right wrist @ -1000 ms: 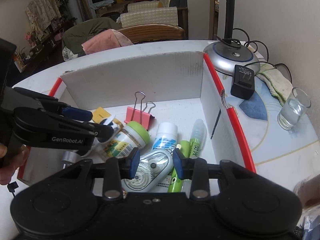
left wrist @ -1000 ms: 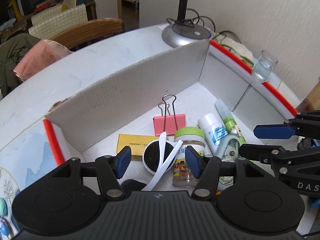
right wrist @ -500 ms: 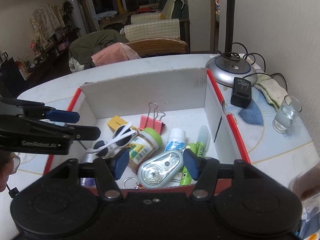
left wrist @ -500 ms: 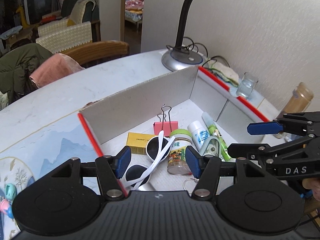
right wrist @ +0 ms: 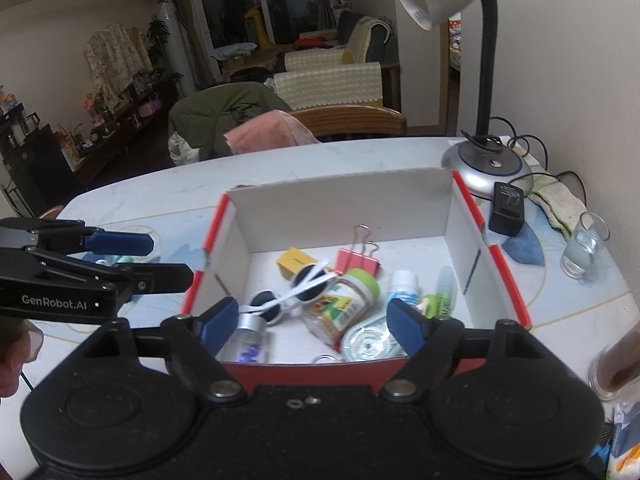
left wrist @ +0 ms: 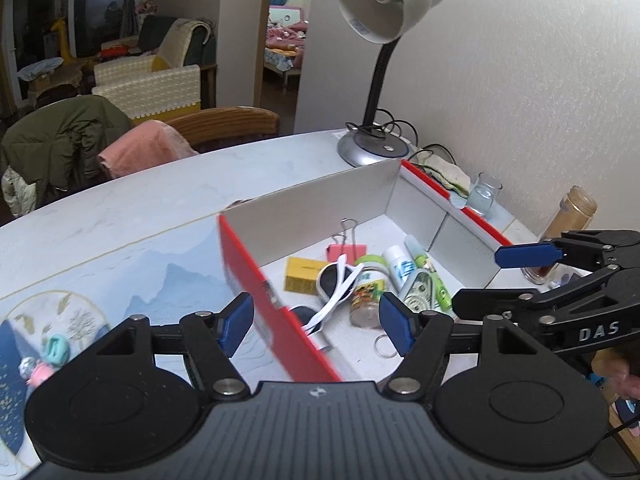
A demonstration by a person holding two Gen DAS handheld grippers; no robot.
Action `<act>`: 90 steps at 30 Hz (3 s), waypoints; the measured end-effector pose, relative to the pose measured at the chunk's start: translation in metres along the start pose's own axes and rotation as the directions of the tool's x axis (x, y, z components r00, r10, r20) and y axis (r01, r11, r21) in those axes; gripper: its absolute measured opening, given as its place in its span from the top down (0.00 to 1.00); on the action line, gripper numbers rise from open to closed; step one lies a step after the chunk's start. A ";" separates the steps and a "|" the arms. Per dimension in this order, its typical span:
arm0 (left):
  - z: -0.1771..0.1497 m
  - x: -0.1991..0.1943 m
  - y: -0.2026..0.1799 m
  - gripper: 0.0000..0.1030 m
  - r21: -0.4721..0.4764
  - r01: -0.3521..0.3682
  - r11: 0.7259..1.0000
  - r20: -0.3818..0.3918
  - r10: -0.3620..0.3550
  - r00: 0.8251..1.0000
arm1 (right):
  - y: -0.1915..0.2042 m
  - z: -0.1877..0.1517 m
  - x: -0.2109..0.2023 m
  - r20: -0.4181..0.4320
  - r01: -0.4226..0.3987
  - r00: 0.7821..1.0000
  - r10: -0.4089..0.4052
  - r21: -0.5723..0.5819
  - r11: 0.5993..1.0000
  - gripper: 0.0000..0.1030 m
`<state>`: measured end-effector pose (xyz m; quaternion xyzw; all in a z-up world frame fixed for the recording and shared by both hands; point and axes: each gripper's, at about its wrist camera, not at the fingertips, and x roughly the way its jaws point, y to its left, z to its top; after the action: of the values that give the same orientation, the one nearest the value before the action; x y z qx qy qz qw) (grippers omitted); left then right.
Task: Organize rigid objects
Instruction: 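Withdraw both grippers from the shoebox back toward the mat, then grasp the pink-and-blue figurine with the left gripper while the right grasps the teal sharpener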
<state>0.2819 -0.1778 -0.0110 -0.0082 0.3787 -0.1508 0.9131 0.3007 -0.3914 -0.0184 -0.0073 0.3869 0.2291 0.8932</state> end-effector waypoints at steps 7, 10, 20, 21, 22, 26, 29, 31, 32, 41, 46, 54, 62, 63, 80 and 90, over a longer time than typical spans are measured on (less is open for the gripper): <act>-0.017 -0.029 0.029 0.22 -0.035 -0.020 0.999 0.030 0.021 0.999 | 0.036 -0.002 -0.010 0.028 -0.020 0.999 0.020 -0.014 1.000 0.04; -0.025 -0.040 0.044 0.17 -0.041 -0.039 0.998 0.032 0.040 0.999 | 0.054 -0.003 -0.008 0.030 -0.030 0.999 0.031 -0.024 0.999 0.02; -0.055 -0.070 0.111 0.02 -0.097 -0.081 0.992 0.037 0.085 0.996 | 0.115 0.000 0.012 0.006 -0.072 0.997 0.073 -0.055 0.996 0.02; -0.058 -0.073 0.118 0.02 -0.101 -0.086 0.991 0.035 0.090 0.995 | 0.121 0.001 0.015 0.001 -0.076 0.997 0.076 -0.058 0.995 0.02; -0.061 -0.074 0.125 0.02 -0.103 -0.093 0.990 0.030 0.096 0.995 | 0.127 0.001 0.018 -0.004 -0.079 0.997 0.079 -0.061 0.995 0.02; -0.073 -0.080 0.152 0.02 -0.117 -0.117 0.986 0.042 0.123 0.992 | 0.149 0.003 0.032 -0.020 -0.081 0.997 0.080 -0.069 0.994 0.02; -0.081 -0.082 0.175 0.02 -0.143 -0.145 0.979 0.035 0.151 0.988 | 0.167 0.006 0.044 -0.031 -0.084 0.996 0.081 -0.077 0.994 0.02; -0.086 -0.083 0.189 0.02 -0.142 -0.161 0.977 0.033 0.167 0.985 | 0.179 0.009 0.053 -0.039 -0.081 0.996 0.078 -0.085 0.993 0.03; -0.088 -0.082 0.194 0.02 -0.139 -0.162 0.977 0.031 0.168 0.985 | 0.184 0.011 0.057 -0.043 -0.084 0.996 0.081 -0.085 0.993 0.03; -0.104 -0.064 0.225 0.02 -0.036 -0.174 0.984 0.022 0.175 0.984 | 0.225 0.025 0.100 -0.068 -0.051 0.997 0.045 -0.086 0.995 0.05; -0.109 -0.045 0.244 0.02 -0.030 -0.172 0.985 -0.008 0.172 0.985 | 0.243 0.033 0.128 -0.107 -0.038 0.994 0.028 -0.090 0.995 0.06; -0.112 -0.018 0.267 0.02 -0.051 -0.176 0.983 0.014 0.177 0.984 | 0.269 0.046 0.178 -0.170 -0.064 0.984 0.048 -0.094 0.993 0.06; -0.116 0.012 0.282 0.02 -0.069 -0.157 0.985 0.002 0.157 0.988 | 0.279 0.047 0.224 -0.227 -0.039 0.974 0.022 -0.069 0.997 0.06; -0.116 0.016 0.284 0.02 -0.078 -0.151 0.985 0.000 0.152 0.988 | 0.280 0.047 0.229 -0.235 -0.038 0.972 0.022 -0.065 0.997 0.06; -0.124 0.046 0.288 0.03 -0.055 -0.127 0.990 0.025 0.128 0.991 | 0.297 0.041 0.286 -0.341 -0.058 0.939 0.036 -0.055 0.997 0.25; -0.126 0.051 0.282 0.18 -0.019 -0.134 0.991 0.043 0.135 0.990 | 0.295 0.043 0.292 -0.332 -0.059 0.942 0.047 -0.026 0.998 0.39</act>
<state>0.3044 0.0891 -0.1723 0.0068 0.3595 -0.0859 0.9292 0.3818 -0.0015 -0.1432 -0.0510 0.5276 0.2555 0.8086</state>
